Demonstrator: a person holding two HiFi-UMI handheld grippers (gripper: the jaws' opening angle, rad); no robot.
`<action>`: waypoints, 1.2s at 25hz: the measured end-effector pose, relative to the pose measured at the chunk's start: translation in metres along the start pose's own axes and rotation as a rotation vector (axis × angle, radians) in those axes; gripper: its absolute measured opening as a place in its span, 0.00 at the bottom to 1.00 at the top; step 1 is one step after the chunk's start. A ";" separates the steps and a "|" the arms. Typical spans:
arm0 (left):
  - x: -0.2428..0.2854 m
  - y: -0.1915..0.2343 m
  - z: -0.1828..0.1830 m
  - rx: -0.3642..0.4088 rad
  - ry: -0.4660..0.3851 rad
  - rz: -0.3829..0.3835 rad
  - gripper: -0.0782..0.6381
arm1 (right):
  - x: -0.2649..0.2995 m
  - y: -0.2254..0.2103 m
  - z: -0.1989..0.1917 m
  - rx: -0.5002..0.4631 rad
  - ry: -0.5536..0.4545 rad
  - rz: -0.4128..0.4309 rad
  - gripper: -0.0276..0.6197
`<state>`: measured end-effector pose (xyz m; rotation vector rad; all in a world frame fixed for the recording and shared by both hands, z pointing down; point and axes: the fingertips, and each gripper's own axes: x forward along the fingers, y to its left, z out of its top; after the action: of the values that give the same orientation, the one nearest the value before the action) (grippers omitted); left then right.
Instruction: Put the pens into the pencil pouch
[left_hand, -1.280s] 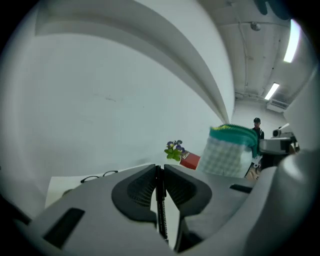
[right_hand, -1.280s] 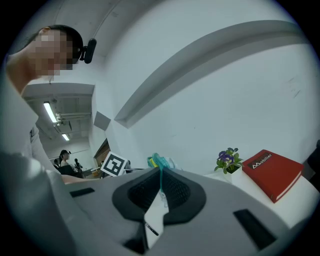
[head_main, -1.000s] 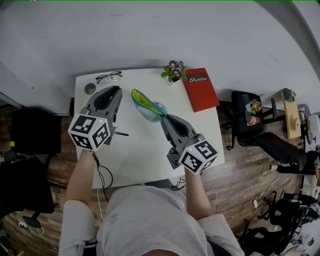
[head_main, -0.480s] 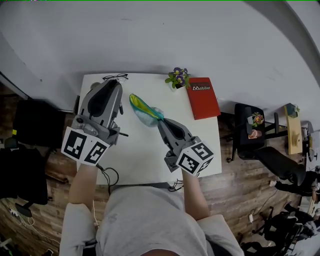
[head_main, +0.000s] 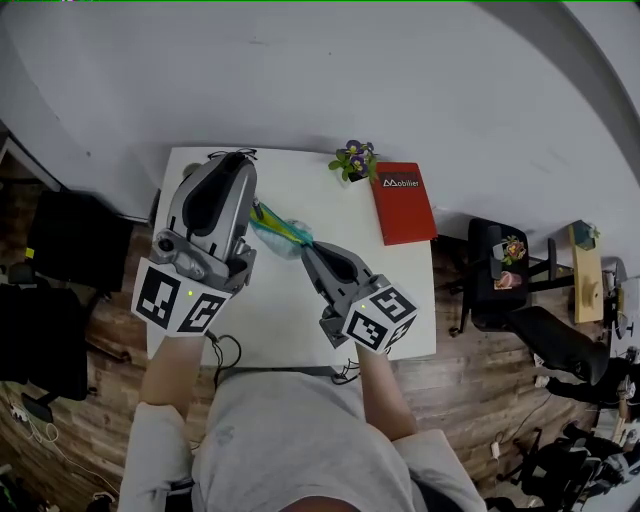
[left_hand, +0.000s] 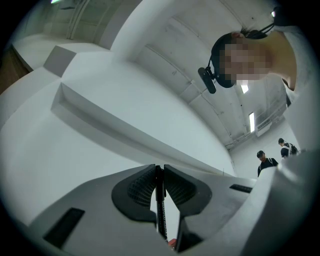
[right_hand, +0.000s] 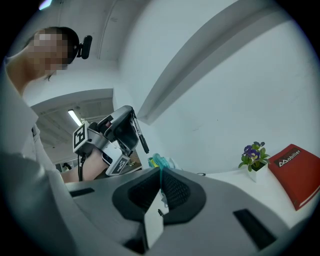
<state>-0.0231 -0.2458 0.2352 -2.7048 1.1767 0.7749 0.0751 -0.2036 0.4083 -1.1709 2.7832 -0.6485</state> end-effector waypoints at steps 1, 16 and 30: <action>0.000 -0.003 -0.002 0.002 0.002 0.001 0.21 | -0.001 0.002 0.001 0.000 -0.003 0.006 0.10; -0.014 -0.023 -0.035 -0.015 0.102 0.008 0.21 | -0.012 0.024 0.024 0.003 -0.064 0.100 0.10; -0.052 0.012 -0.051 0.059 0.309 0.063 0.16 | -0.010 0.018 0.020 0.030 -0.064 0.064 0.10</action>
<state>-0.0402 -0.2336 0.3056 -2.8206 1.3248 0.3271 0.0744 -0.1924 0.3820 -1.0726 2.7352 -0.6330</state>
